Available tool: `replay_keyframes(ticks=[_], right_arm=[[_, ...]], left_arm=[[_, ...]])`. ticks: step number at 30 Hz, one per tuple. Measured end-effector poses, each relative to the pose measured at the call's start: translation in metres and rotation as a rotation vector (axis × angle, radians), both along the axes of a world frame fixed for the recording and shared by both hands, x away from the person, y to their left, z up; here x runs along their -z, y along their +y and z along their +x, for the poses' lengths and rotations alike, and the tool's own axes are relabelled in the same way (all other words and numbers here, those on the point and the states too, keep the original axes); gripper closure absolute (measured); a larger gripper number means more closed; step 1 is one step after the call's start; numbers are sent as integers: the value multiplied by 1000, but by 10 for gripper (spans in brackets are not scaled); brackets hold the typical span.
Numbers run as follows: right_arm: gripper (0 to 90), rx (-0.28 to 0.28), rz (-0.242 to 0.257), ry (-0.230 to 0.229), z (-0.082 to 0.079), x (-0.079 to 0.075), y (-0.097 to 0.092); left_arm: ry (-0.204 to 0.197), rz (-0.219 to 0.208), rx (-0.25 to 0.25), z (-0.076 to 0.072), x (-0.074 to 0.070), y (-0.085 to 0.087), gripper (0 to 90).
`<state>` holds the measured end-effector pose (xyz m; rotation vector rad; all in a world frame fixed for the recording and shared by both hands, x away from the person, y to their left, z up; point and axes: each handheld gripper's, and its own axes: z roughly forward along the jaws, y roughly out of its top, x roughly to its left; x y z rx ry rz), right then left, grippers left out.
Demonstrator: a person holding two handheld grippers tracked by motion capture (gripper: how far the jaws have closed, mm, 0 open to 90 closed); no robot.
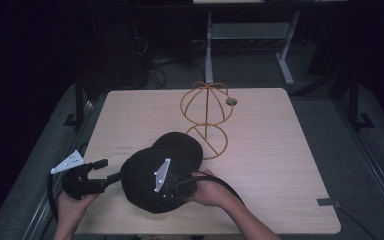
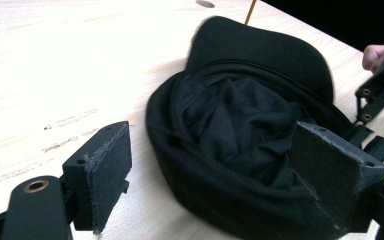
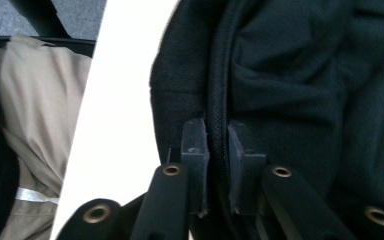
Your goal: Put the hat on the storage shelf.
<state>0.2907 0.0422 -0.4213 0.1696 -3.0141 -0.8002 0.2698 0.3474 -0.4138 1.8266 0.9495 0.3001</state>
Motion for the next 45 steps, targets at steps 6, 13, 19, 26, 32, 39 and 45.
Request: replay_keyframes(ticks=[6, 13, 19, 26, 32, 39, 45], right_arm=[[826, 22, 54, 15, -6, -4, -9], [827, 52, 135, 51, -14, -16, -24], [828, 90, 229, 96, -20, -34, -45], [830, 161, 312, 118, -21, -50, -63], [831, 202, 371, 139, -21, -62, -73], [831, 223, 449, 152, -20, -85, -78], [831, 216, 478, 158, -19, -99, -71]], left_arm=[[-8, -20, -3, -1, -1, 1, 165], [-11, -30, 5, -2, -2, 0, 165], [-21, -51, 6, -4, -6, -2, 165], [-24, -37, 45, -9, -9, -13, 165], [-29, -44, 101, -12, -13, -30, 165], [-39, -58, 155, -17, -21, -41, 165], [-62, -101, 251, -28, -30, -45, 165]])
